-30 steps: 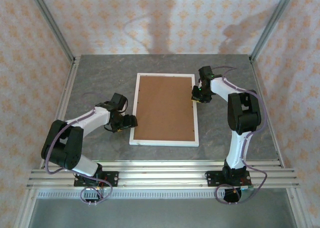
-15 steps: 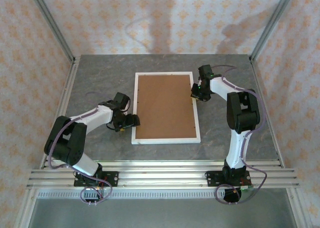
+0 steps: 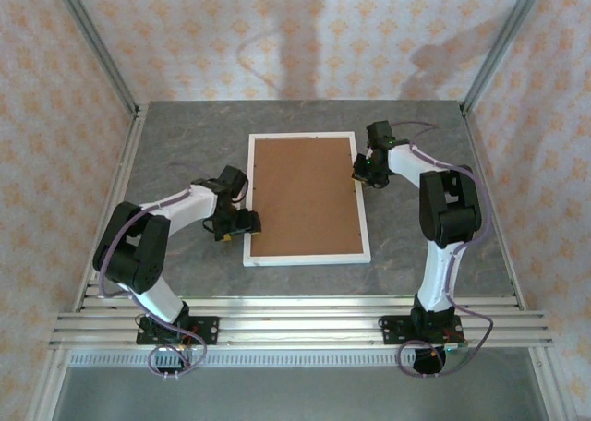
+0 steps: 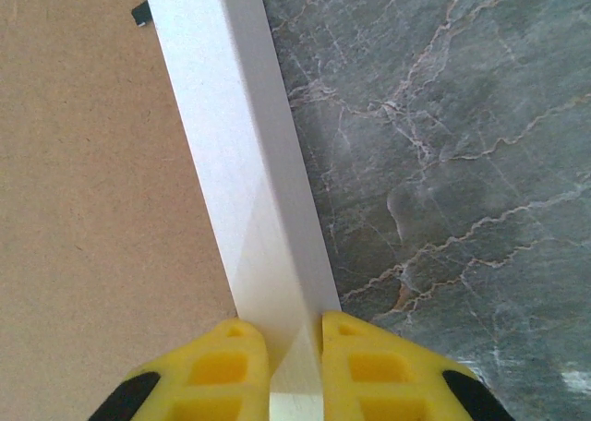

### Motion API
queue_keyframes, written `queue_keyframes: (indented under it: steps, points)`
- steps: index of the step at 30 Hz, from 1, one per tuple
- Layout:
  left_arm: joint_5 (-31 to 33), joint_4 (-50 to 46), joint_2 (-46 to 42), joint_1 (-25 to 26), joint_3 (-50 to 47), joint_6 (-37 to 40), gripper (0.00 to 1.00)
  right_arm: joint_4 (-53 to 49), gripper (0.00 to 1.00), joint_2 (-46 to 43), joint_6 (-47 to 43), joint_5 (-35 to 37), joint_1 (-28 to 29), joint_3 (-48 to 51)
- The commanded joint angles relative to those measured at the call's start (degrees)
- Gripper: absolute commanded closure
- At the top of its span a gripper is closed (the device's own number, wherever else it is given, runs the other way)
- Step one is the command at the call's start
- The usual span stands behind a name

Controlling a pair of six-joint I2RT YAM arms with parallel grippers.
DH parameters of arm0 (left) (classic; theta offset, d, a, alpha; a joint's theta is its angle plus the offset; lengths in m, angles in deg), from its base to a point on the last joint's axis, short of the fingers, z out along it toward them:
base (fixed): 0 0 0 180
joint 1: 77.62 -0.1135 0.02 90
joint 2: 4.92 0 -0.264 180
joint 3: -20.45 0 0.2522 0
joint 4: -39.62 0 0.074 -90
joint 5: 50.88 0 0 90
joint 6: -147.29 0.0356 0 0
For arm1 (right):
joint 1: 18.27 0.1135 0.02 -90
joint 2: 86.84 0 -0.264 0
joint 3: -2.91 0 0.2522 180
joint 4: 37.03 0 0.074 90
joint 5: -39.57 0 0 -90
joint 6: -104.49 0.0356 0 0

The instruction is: Put the photo into the frame

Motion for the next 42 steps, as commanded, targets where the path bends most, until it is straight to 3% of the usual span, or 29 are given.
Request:
queue_keyframes:
  steps: [1,6,12,17,20,28,35,42]
  points:
    - [1.1,3.4,8.2,2.5,-2.6,2.2,0.25,-3.8,0.86,5.1,2.4,1.4,2.1,3.3]
    - [4.3,-3.5,4.1,2.5,4.8,4.8,0.24,-4.7,0.84,2.8,1.7,1.4,1.6,2.3]
    - [13.8,-10.9,-3.6,2.1,14.2,7.8,0.16,-8.0,0.64,-2.2,-1.2,2.0,0.5,-0.6]
    - [16.9,-7.5,-10.3,-0.5,15.0,7.4,0.01,-12.2,0.49,-8.3,-4.4,3.9,0.8,-1.7]
    - [15.9,-2.8,-13.0,-2.2,12.8,6.4,0.00,-14.9,0.46,-11.9,-6.5,5.3,2.6,-0.5]
    - [9.0,15.6,-17.1,-5.6,1.1,-2.1,0.00,-16.8,0.44,-22.6,-10.4,5.6,14.1,9.4]
    - [2.8,20.5,-15.2,-7.8,-3.3,-5.0,0.00,-15.0,0.40,-28.1,-14.5,5.0,28.0,17.3]
    - [-0.1,26.3,-17.4,-10.2,-9.1,-9.9,0.00,-11.5,0.39,-26.4,-16.2,14.6,40.2,20.4]
